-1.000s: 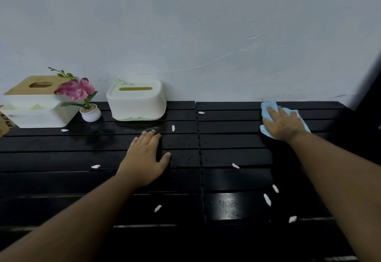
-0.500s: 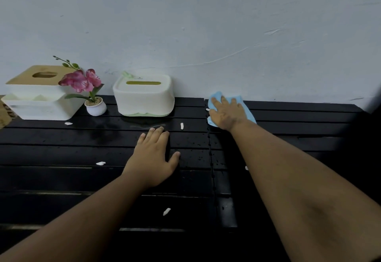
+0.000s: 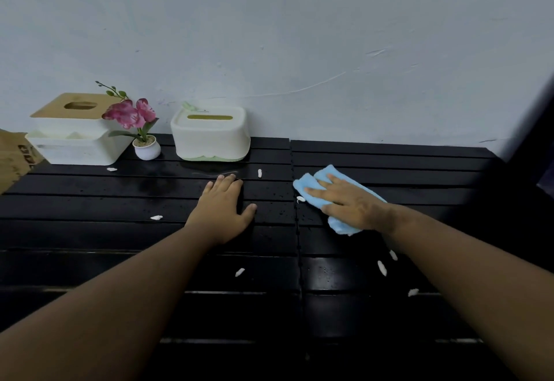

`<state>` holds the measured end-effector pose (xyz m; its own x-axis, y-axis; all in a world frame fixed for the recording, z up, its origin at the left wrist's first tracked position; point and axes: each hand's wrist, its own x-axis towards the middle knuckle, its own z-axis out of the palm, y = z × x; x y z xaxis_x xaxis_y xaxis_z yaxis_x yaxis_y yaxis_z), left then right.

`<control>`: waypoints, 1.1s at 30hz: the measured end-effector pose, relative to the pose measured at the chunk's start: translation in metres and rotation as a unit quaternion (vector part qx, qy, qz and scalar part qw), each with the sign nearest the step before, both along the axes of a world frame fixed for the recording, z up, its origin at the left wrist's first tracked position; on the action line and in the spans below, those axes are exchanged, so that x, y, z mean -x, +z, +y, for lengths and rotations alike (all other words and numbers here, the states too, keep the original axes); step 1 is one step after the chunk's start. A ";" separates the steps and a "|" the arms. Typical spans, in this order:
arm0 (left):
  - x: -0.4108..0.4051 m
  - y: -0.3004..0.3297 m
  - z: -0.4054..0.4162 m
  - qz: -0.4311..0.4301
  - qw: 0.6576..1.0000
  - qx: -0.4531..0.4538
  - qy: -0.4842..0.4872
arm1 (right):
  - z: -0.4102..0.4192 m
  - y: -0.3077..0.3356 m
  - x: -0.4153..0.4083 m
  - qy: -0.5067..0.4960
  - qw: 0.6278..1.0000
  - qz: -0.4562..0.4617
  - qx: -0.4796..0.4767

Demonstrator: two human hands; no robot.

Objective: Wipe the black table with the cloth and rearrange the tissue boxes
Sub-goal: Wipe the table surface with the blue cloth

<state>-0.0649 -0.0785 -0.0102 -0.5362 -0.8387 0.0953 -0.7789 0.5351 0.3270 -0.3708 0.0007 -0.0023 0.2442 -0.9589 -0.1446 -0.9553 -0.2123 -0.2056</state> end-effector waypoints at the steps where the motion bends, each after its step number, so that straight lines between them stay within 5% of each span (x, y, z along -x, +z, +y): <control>1: 0.000 0.002 0.003 0.005 1.000 -0.002 0.004 | 0.009 0.001 0.005 0.002 1.000 -0.025 0.001; 7: -0.009 0.011 0.035 0.012 0.999 0.037 -0.004 | 0.034 0.023 0.060 0.004 0.990 0.087 0.112; 11: -0.023 -0.005 0.048 0.001 1.000 -0.018 -0.021 | 0.025 0.014 0.106 -0.346 0.933 0.100 0.001; 13: -0.023 -0.010 0.047 0.012 1.000 -0.014 -0.019 | 0.007 -0.004 0.114 -0.386 0.919 0.075 -0.013; 24: -0.021 -0.010 0.047 0.005 1.000 0.004 -0.024 | 0.003 -0.012 -0.064 -0.198 0.978 0.056 0.042; 29: -0.021 -0.009 0.045 -0.003 1.000 0.007 -0.023 | 0.002 0.005 -0.040 -0.150 0.988 0.043 0.003; 33: -0.021 -0.012 0.044 -0.009 1.000 0.011 -0.025 | 0.008 0.021 0.025 -0.248 0.966 0.066 -0.011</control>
<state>-0.0440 -0.0342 -0.0219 -0.5796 -0.8083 0.1034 -0.7566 0.5809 0.3001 -0.3961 0.0088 0.0190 -0.2674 -0.9493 -0.1651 -0.9565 0.2822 -0.0738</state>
